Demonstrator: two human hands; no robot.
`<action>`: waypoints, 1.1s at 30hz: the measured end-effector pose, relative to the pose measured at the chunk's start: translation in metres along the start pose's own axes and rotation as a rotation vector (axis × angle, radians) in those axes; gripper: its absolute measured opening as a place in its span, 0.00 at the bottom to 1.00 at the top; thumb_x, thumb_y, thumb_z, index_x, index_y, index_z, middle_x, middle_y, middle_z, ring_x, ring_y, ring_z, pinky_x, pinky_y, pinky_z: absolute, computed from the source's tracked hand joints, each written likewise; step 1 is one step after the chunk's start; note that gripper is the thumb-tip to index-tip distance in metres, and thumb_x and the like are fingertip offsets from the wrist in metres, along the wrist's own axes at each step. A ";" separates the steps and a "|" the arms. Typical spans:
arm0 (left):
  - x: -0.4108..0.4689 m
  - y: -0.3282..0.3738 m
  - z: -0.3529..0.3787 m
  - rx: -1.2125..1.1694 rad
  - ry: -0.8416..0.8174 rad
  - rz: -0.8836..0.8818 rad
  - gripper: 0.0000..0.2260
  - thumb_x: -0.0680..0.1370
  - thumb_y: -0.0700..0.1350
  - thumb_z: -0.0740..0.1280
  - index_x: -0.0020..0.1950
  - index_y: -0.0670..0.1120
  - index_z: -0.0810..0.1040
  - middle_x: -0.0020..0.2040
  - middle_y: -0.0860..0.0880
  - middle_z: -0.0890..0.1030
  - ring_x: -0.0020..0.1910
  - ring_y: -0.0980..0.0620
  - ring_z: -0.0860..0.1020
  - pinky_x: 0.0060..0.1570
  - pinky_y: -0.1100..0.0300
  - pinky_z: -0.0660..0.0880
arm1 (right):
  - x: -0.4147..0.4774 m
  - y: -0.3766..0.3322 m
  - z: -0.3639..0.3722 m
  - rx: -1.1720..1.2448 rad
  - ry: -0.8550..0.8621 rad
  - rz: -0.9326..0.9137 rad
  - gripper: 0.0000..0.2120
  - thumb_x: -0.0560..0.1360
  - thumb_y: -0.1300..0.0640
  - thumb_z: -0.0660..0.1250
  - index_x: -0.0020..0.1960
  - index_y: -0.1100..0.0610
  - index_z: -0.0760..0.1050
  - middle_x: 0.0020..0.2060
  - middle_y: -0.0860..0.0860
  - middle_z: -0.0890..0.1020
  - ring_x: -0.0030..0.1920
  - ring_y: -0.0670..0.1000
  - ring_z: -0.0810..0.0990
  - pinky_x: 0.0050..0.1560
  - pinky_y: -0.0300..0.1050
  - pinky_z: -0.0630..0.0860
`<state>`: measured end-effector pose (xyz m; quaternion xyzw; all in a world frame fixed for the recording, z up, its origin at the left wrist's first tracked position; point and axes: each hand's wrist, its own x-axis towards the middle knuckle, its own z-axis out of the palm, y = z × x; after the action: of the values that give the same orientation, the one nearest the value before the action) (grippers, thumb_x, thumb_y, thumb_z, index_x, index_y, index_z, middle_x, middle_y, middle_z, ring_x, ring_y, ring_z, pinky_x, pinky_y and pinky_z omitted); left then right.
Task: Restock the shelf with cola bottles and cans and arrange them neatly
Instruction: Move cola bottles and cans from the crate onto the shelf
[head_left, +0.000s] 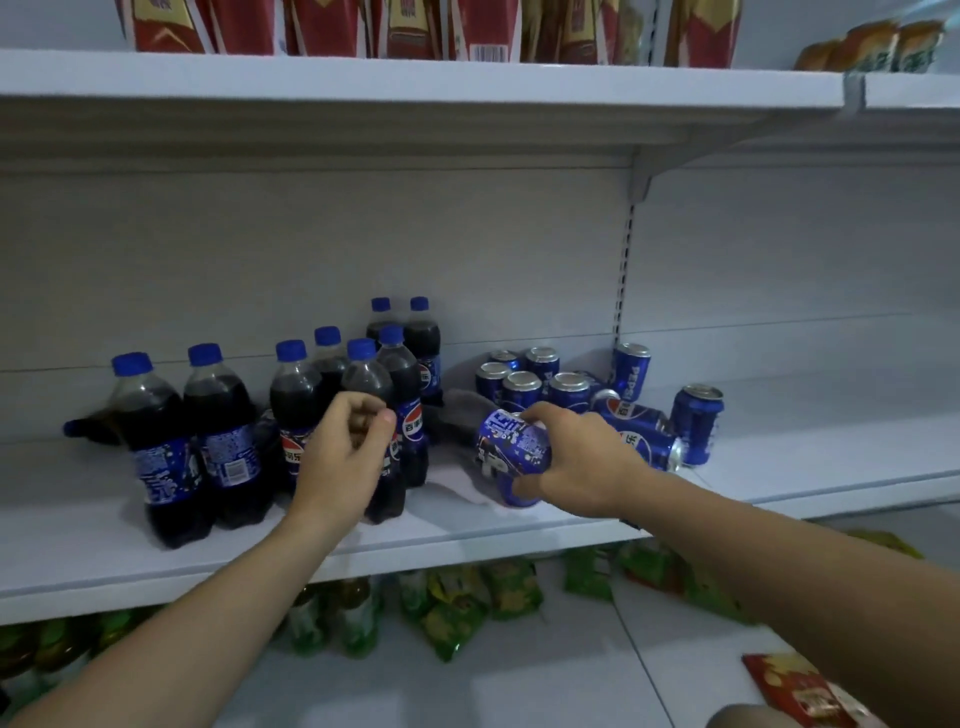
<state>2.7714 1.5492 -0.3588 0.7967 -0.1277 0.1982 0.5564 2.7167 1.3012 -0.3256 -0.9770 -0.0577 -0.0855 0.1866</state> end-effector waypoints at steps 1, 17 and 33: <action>-0.001 0.010 -0.002 0.075 -0.054 0.084 0.07 0.80 0.48 0.68 0.58 0.53 0.76 0.48 0.52 0.78 0.49 0.54 0.78 0.53 0.48 0.79 | -0.004 -0.002 -0.008 -0.127 -0.001 -0.035 0.38 0.69 0.43 0.75 0.74 0.47 0.63 0.58 0.49 0.82 0.51 0.51 0.81 0.51 0.49 0.81; -0.015 0.011 -0.018 0.553 -0.497 0.103 0.29 0.79 0.52 0.68 0.78 0.52 0.63 0.71 0.52 0.70 0.69 0.53 0.71 0.66 0.58 0.70 | 0.089 -0.058 -0.025 -1.120 0.013 -0.636 0.16 0.75 0.56 0.72 0.61 0.52 0.74 0.51 0.51 0.81 0.51 0.55 0.80 0.51 0.51 0.75; -0.006 -0.035 -0.091 0.387 -0.248 -0.142 0.11 0.79 0.44 0.70 0.61 0.54 0.78 0.53 0.55 0.81 0.48 0.59 0.81 0.50 0.62 0.78 | 0.131 -0.069 0.018 -1.214 0.192 -0.875 0.19 0.75 0.60 0.70 0.65 0.54 0.76 0.63 0.60 0.76 0.69 0.63 0.70 0.74 0.72 0.55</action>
<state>2.7657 1.6468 -0.3634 0.9139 -0.0986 0.0800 0.3857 2.8375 1.3825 -0.2927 -0.7844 -0.3665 -0.2534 -0.4315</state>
